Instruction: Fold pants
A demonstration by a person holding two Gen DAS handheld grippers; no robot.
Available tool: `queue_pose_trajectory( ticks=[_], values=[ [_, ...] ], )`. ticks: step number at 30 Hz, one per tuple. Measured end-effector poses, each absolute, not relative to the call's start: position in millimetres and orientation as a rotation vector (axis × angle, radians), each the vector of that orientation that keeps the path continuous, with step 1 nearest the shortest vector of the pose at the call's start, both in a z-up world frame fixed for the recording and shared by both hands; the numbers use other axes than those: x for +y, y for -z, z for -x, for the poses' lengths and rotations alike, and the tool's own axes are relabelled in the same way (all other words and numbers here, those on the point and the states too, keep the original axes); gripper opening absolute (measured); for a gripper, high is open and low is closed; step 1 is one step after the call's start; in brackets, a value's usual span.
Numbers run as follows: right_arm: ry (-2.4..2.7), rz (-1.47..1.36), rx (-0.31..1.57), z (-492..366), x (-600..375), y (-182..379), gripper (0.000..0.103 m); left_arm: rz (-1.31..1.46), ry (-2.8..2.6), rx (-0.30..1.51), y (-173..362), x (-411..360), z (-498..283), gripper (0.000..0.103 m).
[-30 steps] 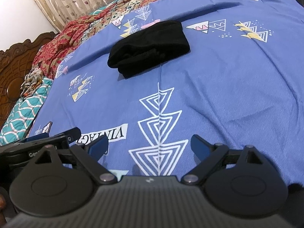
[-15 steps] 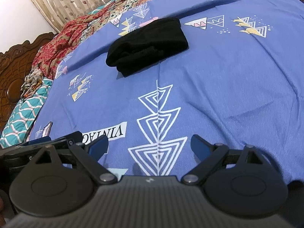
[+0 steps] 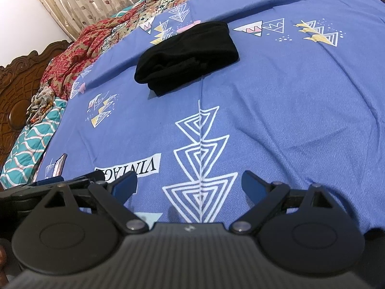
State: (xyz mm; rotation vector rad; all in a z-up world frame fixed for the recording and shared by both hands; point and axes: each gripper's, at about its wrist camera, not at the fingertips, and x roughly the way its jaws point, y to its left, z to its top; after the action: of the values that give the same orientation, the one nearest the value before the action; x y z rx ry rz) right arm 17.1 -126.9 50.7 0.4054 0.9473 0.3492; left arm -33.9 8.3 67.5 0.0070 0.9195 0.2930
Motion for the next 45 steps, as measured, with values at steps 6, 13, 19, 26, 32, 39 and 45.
queue_pose_trajectory(
  ticks=[6,13,19,26,32,39,45],
  values=[
    [-0.352,-0.403,0.946,-18,-127,-50,0.095,0.012,-0.295,0.885,-73,11,36,0.103],
    [-0.354,-0.402,0.946,-18,-128,-51,0.095,0.018,-0.313,0.877,-76,14,37,0.103],
    [-0.357,-0.400,0.941,-19,-129,-52,0.095,-0.007,-0.323,0.887,-75,10,36,0.103],
    [-0.358,-0.399,0.928,-20,-133,-54,0.095,-0.036,-0.338,0.922,-70,8,33,0.103],
    [-0.357,-0.404,0.924,-20,-134,-53,0.095,-0.064,-0.354,0.954,-64,6,30,0.103],
    [-0.356,-0.417,0.930,-20,-136,-51,0.095,-0.089,-0.355,0.973,-60,3,29,0.103],
    [-0.355,-0.423,0.932,-20,-138,-51,0.095,-0.101,-0.352,0.978,-59,1,29,0.103]
  ],
)
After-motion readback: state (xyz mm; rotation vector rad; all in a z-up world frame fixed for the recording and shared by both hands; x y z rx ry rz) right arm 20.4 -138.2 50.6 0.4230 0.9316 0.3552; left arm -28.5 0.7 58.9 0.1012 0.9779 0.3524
